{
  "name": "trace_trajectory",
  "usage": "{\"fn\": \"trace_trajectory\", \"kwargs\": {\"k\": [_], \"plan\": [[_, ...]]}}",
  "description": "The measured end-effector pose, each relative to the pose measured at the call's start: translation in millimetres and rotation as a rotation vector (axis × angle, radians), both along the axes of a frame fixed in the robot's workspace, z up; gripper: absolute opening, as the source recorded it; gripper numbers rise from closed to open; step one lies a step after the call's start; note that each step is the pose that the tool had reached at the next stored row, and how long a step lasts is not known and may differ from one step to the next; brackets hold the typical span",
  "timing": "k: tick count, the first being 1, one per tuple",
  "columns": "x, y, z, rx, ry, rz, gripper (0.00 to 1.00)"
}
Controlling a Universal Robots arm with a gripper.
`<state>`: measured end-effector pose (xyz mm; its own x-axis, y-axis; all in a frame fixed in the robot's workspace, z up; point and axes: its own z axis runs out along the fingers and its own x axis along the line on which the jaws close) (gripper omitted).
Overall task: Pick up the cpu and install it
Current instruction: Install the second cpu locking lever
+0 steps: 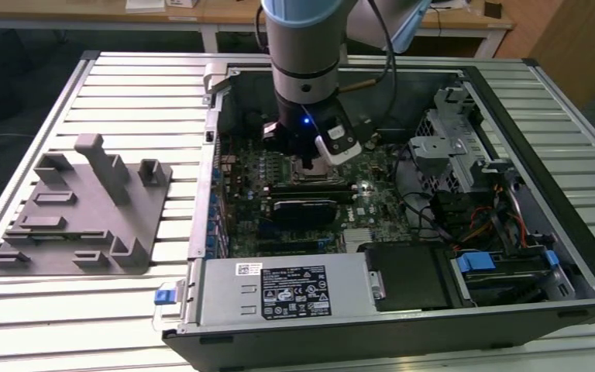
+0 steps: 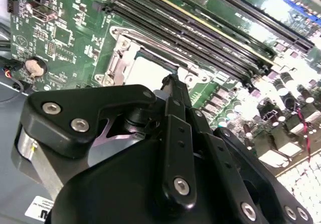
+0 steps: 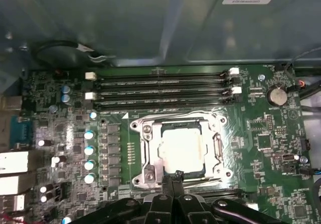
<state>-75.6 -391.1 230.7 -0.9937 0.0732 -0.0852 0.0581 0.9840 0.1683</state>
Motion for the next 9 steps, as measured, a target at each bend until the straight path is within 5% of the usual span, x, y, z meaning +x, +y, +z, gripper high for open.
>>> {"fn": "trace_trajectory", "kwargs": {"k": [9], "plan": [[13.6, 11.4, -0.3, -0.0418, 0.0001, 0.0, 0.11]]}}
